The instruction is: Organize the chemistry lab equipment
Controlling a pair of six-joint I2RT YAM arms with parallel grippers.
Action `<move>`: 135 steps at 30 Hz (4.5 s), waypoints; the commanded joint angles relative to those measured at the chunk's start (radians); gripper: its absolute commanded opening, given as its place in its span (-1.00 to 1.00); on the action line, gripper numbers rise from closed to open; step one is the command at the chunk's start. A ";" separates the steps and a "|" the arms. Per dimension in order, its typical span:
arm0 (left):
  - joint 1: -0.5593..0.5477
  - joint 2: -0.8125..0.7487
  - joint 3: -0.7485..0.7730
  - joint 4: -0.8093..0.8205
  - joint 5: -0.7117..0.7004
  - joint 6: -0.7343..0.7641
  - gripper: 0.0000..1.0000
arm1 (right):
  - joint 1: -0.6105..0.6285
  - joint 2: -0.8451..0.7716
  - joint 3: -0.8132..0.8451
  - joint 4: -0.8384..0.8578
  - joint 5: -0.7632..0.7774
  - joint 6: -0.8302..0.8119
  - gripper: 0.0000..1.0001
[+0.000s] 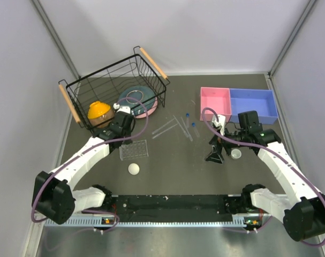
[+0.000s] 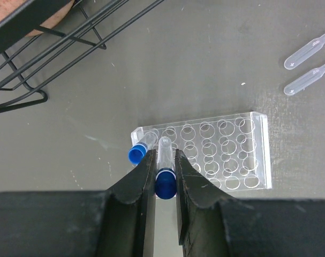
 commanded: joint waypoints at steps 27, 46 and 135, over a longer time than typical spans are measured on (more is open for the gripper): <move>0.076 0.084 0.032 0.057 0.088 0.019 -0.39 | -0.011 0.019 0.000 0.027 -0.032 -0.028 0.93; 0.078 -0.185 0.086 -0.049 0.224 -0.007 0.35 | -0.009 0.069 -0.009 0.050 0.003 -0.034 0.93; -0.249 -0.340 -0.219 0.642 0.550 -0.816 0.76 | 0.225 0.200 0.190 0.090 -0.219 0.053 -0.75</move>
